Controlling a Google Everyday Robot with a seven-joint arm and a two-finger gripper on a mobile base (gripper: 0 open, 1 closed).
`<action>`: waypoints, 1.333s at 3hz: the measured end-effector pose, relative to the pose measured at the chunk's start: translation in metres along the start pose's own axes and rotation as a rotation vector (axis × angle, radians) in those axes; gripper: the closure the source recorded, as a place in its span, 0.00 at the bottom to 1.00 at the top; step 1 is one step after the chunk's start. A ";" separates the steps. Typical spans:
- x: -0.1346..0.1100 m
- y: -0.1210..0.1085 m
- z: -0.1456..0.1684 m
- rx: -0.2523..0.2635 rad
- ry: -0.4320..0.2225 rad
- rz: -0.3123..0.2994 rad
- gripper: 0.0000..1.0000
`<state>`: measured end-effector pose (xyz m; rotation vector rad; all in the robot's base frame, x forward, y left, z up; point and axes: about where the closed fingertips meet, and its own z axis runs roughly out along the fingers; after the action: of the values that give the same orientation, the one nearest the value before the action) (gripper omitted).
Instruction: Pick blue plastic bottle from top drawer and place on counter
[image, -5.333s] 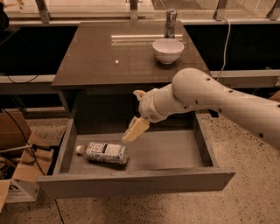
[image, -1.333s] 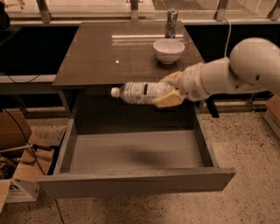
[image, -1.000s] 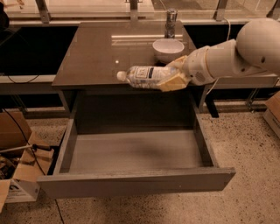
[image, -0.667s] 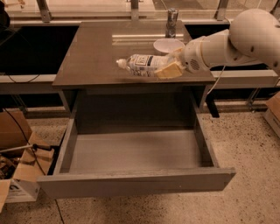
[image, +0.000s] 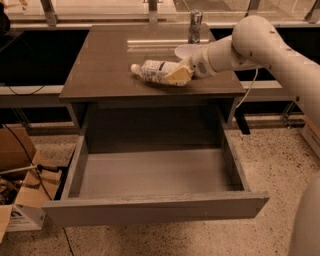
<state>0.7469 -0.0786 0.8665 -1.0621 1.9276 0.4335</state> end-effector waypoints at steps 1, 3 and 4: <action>0.003 -0.012 0.040 -0.020 -0.006 0.045 0.61; 0.004 -0.010 0.048 -0.030 -0.005 0.048 0.14; 0.005 -0.008 0.051 -0.034 -0.004 0.048 0.00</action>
Offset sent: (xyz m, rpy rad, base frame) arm 0.0290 0.0165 -0.0232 0.0327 0.0347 -0.0086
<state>0.7791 -0.0533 0.8349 -1.0379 1.9520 0.4960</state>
